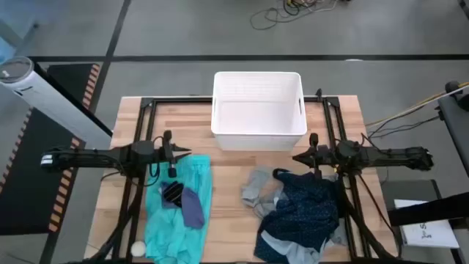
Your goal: Sort clothes
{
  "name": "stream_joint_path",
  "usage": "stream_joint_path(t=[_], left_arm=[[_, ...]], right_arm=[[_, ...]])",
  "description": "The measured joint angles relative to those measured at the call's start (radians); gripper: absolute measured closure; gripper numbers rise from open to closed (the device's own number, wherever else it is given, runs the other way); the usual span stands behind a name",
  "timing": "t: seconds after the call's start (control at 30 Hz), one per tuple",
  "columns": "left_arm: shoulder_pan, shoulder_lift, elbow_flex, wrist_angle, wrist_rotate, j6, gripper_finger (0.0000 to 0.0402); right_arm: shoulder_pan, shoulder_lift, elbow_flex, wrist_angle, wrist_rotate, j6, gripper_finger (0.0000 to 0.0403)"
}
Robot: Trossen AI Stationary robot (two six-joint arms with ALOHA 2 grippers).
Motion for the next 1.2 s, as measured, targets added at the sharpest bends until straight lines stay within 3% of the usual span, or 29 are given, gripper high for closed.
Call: stream_joint_path(t=[0.73, 1.0, 1.2], left_arm=[[0.0, 0.0, 0.0, 0.0, 0.0, 0.001, 0.0364], [0.0, 0.0, 0.0, 0.0, 0.0, 0.003, 0.0364], [0.0, 0.0, 0.0, 0.013, 0.0, -0.021, 0.0364]], right_arm=[[0.0, 0.0, 0.0, 0.0, 0.001, -0.013, 0.0403], [0.0, 0.0, 0.0, 0.006, 0.005, -0.479, 0.0403], [0.0, 0.0, 0.0, 0.022, 0.001, -0.545, 0.0403]])
